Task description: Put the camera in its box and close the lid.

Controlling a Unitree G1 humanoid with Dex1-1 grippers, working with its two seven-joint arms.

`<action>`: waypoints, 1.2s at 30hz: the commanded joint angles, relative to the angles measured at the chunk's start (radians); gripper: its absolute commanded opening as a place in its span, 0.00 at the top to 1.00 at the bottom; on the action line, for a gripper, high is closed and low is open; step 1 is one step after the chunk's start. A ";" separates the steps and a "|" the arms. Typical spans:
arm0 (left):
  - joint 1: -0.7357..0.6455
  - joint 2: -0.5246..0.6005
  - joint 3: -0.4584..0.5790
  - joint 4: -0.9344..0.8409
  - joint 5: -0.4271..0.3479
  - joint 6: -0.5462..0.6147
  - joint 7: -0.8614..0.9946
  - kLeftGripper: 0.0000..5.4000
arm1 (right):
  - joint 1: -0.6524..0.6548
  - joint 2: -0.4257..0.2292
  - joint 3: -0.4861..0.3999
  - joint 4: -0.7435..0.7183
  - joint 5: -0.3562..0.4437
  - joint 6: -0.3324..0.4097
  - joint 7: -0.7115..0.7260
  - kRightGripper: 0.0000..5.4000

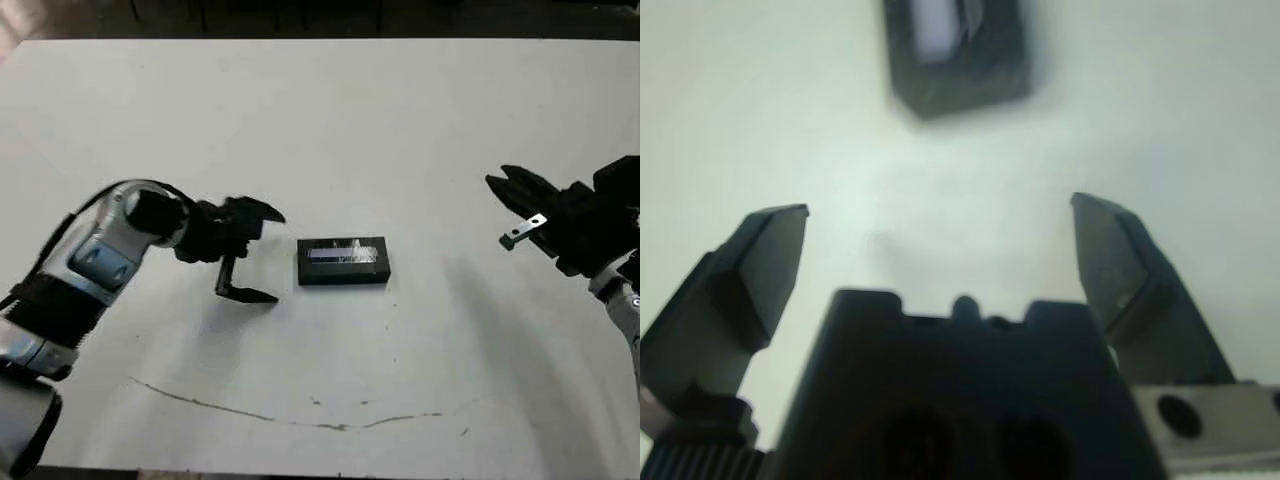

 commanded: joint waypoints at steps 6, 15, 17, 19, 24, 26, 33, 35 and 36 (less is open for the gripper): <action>0.166 -0.075 0.207 -0.257 0.030 0.167 0.382 0.20 | 0.000 0.022 0.028 0.018 -0.012 -0.016 -0.009 1.00; 0.250 -0.329 0.263 -0.528 -0.092 0.353 0.633 0.61 | -0.018 0.051 0.061 0.020 -0.023 -0.020 -0.025 1.00; 0.265 -0.385 0.260 -0.571 -0.154 0.396 0.651 0.70 | -0.021 0.059 0.062 0.010 -0.021 -0.005 -0.033 1.00; 0.283 -0.431 0.241 -0.611 -0.188 0.435 0.679 0.78 | -0.022 0.062 0.061 0.006 -0.018 0.002 -0.037 1.00; 0.320 -0.533 0.126 -0.663 -0.165 0.533 0.796 1.00 | -0.020 0.062 0.060 0.015 -0.016 -0.004 -0.035 1.00; 0.324 -0.561 0.073 -0.657 -0.142 0.572 0.837 1.00 | -0.019 0.063 0.060 0.012 -0.014 -0.001 -0.038 1.00; 0.331 -0.623 0.003 -0.613 -0.172 0.716 0.869 1.00 | -0.008 0.064 0.055 0.007 -0.017 -0.018 -0.038 1.00; 0.335 -0.633 -0.009 -0.608 -0.176 0.754 0.874 1.00 | -0.006 0.061 0.053 0.007 -0.019 -0.019 -0.037 1.00; 0.337 -0.636 -0.017 -0.603 -0.175 0.768 0.877 1.00 | -0.005 0.059 0.053 0.008 -0.021 -0.021 -0.036 1.00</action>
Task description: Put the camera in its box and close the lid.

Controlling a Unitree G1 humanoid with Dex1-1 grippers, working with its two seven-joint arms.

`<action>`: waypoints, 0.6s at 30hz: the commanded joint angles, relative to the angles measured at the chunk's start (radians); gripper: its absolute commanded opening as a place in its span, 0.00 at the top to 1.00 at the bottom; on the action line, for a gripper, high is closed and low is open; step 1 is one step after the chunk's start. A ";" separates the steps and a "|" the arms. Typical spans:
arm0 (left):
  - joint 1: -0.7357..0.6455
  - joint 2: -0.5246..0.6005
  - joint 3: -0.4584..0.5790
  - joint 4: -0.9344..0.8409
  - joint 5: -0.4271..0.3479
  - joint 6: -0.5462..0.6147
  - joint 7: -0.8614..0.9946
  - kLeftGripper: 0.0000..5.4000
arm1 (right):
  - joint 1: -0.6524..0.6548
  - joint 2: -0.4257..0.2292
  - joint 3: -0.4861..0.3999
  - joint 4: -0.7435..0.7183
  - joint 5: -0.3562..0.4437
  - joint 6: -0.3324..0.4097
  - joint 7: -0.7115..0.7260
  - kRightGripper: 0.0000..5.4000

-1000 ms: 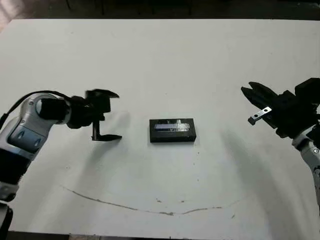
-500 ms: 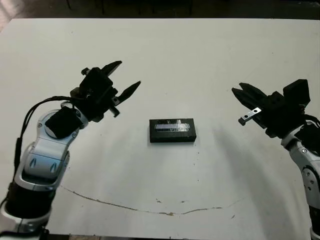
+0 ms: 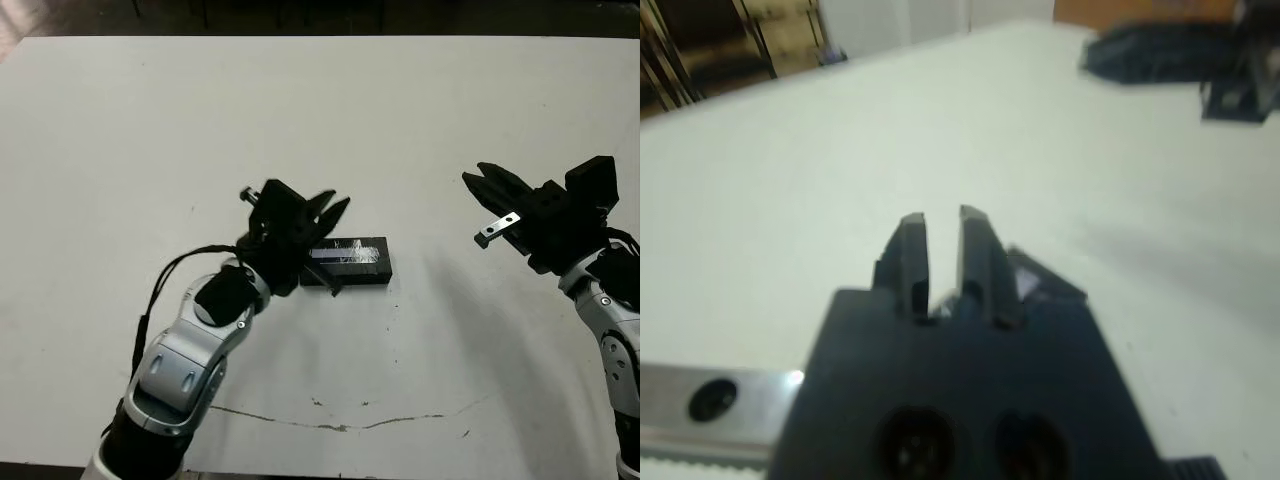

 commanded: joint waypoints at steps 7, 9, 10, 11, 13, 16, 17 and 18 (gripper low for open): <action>0.019 -0.041 -0.037 0.101 -0.023 0.205 0.041 1.00 | 0.024 0.004 -0.005 0.005 -0.004 -0.013 0.000 1.00; 0.014 -0.036 -0.039 0.123 -0.027 0.238 0.036 1.00 | 0.026 0.007 -0.005 0.001 -0.002 -0.009 -0.003 1.00; 0.011 -0.031 -0.040 0.130 -0.029 0.255 0.035 1.00 | 0.027 0.006 -0.006 -0.001 -0.002 -0.008 -0.004 1.00; 0.011 -0.026 -0.040 0.134 -0.031 0.266 0.034 1.00 | 0.029 0.003 -0.005 -0.003 -0.007 -0.009 -0.005 1.00; 0.013 -0.015 -0.041 0.133 -0.036 0.279 0.030 1.00 | 0.031 0.001 -0.005 -0.004 -0.011 -0.013 -0.005 1.00; 0.014 0.000 -0.042 0.123 -0.045 0.301 0.024 1.00 | 0.030 0.004 -0.009 0.003 -0.003 -0.014 0.001 1.00; 0.014 -0.001 -0.035 0.123 -0.053 0.314 0.022 1.00 | 0.030 0.006 -0.009 0.002 0.000 -0.011 0.000 1.00; 0.014 -0.002 -0.028 0.124 -0.061 0.325 0.020 1.00 | 0.029 0.007 -0.007 0.000 0.000 -0.008 -0.003 1.00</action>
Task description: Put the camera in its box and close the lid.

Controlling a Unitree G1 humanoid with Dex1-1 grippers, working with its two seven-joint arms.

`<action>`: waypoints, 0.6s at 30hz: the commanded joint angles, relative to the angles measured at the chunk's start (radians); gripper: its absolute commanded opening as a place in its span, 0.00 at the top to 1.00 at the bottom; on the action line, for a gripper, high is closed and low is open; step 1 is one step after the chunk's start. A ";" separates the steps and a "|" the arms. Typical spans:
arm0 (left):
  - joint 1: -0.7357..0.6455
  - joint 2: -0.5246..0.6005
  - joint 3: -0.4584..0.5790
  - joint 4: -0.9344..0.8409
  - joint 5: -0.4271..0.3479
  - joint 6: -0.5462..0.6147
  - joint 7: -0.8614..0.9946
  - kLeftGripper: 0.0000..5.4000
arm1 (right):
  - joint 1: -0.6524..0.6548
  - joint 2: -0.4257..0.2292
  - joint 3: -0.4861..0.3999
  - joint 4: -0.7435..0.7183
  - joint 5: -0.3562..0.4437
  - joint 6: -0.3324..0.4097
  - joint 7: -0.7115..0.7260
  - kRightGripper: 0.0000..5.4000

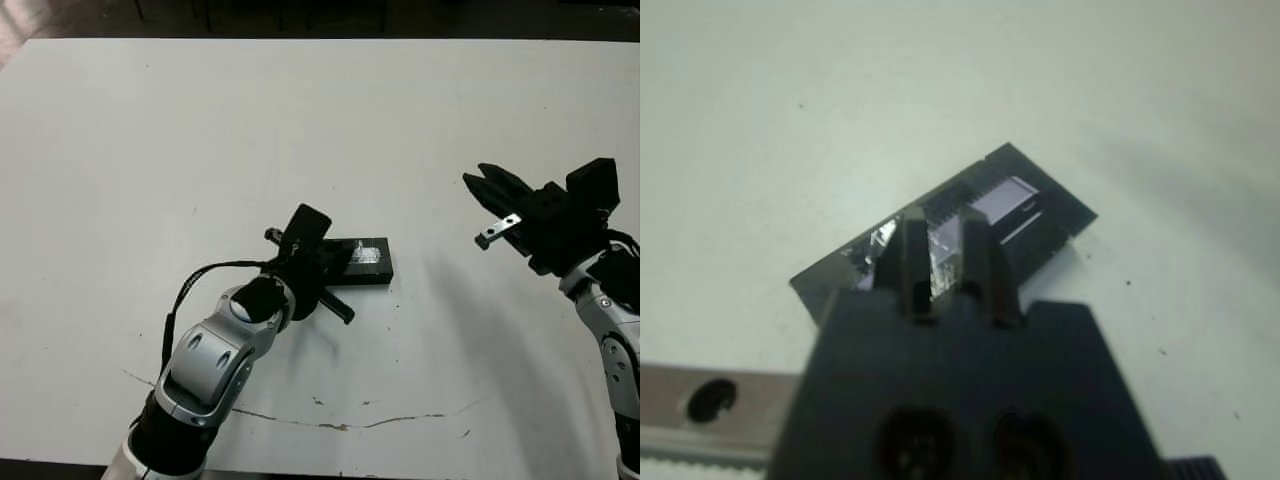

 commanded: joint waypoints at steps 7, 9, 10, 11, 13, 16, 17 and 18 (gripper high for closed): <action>0.061 0.053 0.019 0.006 -0.048 0.134 -0.012 1.00 | 0.018 0.005 -0.003 0.004 -0.003 0.001 -0.001 1.00; 0.071 0.059 0.034 -0.033 -0.057 0.120 -0.013 1.00 | 0.020 0.005 -0.004 -0.003 -0.001 0.008 -0.005 1.00; 0.077 0.064 0.043 -0.058 -0.059 0.101 -0.012 1.00 | 0.021 0.005 -0.005 -0.003 -0.002 0.005 -0.005 1.00; 0.084 0.068 0.058 -0.091 -0.062 0.072 -0.012 1.00 | 0.023 0.006 -0.006 -0.003 -0.002 0.001 -0.004 1.00; 0.101 0.058 0.105 -0.143 -0.069 -0.022 -0.006 1.00 | 0.023 0.008 -0.008 -0.001 -0.002 -0.006 -0.004 1.00; 0.117 0.041 0.164 -0.157 -0.060 -0.204 0.002 1.00 | 0.023 0.020 -0.008 0.006 0.000 -0.023 -0.005 1.00; 0.116 0.039 0.185 -0.152 -0.051 -0.269 0.010 1.00 | 0.022 0.027 -0.009 0.010 0.006 -0.031 -0.003 1.00; 0.114 0.035 0.210 -0.144 -0.045 -0.330 0.021 1.00 | 0.021 0.034 -0.009 0.014 0.009 -0.037 -0.003 1.00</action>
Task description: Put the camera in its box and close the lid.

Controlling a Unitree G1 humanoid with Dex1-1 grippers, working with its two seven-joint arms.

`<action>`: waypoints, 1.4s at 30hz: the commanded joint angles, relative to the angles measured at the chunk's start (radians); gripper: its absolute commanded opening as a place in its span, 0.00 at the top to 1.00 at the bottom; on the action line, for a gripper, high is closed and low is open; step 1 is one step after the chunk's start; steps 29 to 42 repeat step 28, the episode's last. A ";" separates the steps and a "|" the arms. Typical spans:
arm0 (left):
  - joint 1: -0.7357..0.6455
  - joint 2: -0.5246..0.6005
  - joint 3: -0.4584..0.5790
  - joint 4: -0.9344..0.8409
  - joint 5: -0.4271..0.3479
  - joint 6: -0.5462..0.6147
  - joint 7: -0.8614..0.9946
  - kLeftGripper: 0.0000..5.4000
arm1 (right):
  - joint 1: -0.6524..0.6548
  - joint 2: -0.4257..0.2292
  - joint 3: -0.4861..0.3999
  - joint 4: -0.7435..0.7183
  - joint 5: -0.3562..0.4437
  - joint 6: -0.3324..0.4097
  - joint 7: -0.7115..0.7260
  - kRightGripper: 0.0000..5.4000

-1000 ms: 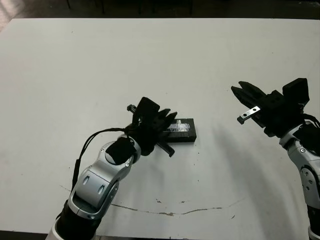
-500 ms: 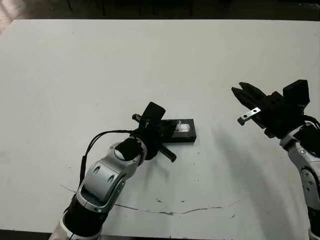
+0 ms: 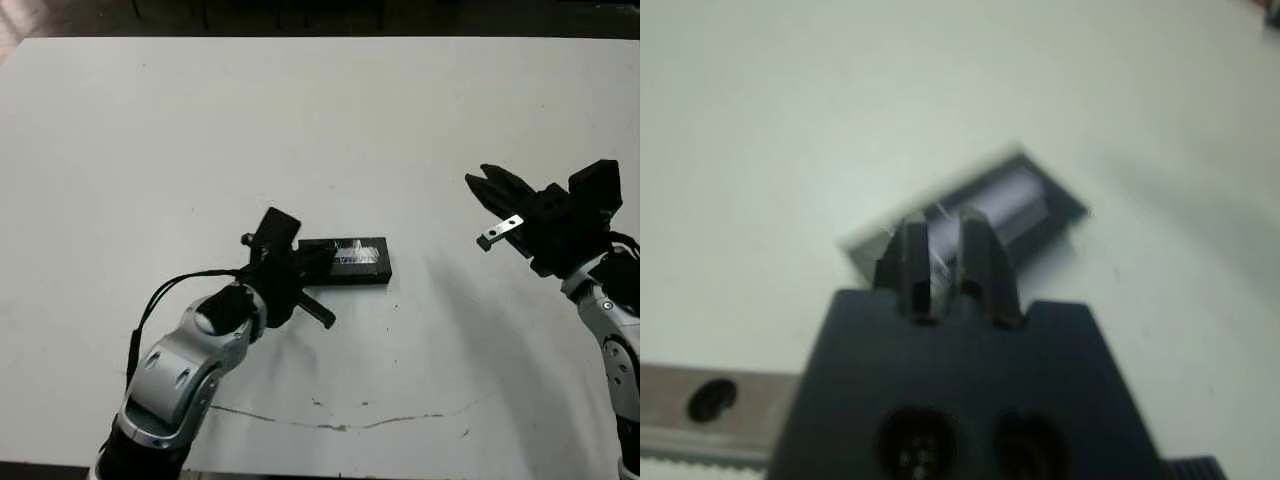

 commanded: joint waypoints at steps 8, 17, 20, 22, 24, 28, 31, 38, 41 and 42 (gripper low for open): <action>-0.019 -0.006 0.232 0.251 0.031 -0.555 0.057 1.00 | -0.001 0.067 0.019 0.018 -0.036 -0.029 -0.061 1.00; -0.011 0.058 0.295 0.561 0.168 -0.987 0.108 1.00 | -0.032 0.134 0.062 0.072 -0.079 -0.109 -0.106 1.00; 0.005 0.065 0.308 0.595 0.166 -1.050 0.108 1.00 | -0.036 0.147 0.077 0.101 -0.102 -0.163 -0.112 1.00; 0.017 0.063 0.320 0.597 0.159 -1.064 0.112 1.00 | -0.036 0.160 0.087 0.115 -0.130 -0.202 -0.131 1.00; 0.025 0.054 0.330 0.589 0.141 -1.063 0.114 1.00 | -0.037 0.172 0.095 0.129 -0.161 -0.239 -0.151 1.00; 0.039 0.043 0.336 0.550 0.120 -1.034 0.124 1.00 | -0.040 0.189 0.095 0.158 -0.189 -0.288 -0.167 1.00; 0.039 0.043 0.336 0.550 0.120 -1.034 0.124 1.00 | -0.040 0.189 0.095 0.158 -0.189 -0.288 -0.167 1.00; 0.039 0.043 0.336 0.550 0.120 -1.034 0.124 1.00 | -0.040 0.189 0.095 0.158 -0.189 -0.288 -0.167 1.00; 0.039 0.043 0.336 0.550 0.120 -1.034 0.124 1.00 | -0.040 0.189 0.095 0.158 -0.189 -0.288 -0.167 1.00; 0.039 0.043 0.336 0.550 0.120 -1.034 0.124 1.00 | -0.040 0.189 0.095 0.158 -0.189 -0.288 -0.167 1.00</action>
